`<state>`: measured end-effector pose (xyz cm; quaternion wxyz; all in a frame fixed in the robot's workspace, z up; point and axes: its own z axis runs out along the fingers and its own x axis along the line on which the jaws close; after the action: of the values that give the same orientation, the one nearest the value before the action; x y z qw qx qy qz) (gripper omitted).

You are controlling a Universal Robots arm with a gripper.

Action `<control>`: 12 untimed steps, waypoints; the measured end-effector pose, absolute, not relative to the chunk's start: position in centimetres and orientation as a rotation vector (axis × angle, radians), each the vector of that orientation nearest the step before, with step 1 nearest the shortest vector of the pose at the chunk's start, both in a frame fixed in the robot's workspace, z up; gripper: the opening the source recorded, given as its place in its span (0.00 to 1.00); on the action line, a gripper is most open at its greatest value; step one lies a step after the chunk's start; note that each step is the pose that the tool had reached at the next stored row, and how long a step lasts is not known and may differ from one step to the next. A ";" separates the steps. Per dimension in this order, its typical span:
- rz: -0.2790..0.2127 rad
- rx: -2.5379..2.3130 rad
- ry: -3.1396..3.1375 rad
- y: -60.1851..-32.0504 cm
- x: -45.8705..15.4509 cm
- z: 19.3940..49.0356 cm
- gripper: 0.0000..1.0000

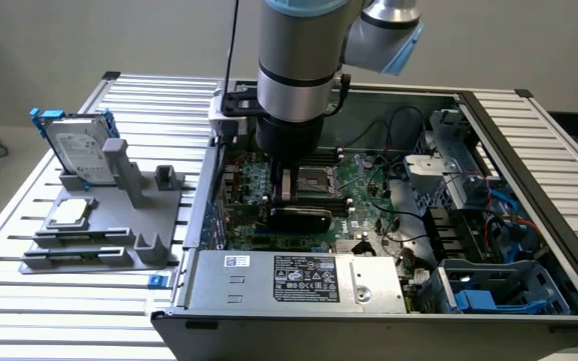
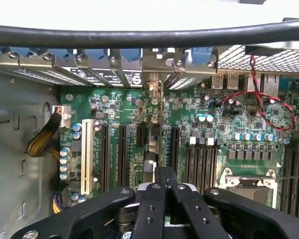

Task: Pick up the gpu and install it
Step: 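Press down on the gpu until it lock into place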

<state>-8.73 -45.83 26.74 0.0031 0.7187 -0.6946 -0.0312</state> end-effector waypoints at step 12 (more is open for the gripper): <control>-0.099 2.254 -2.179 -45.8 -8.7 26.6 0.11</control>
<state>-8.74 -45.82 26.59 0.0024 0.7186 -0.6947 -0.0315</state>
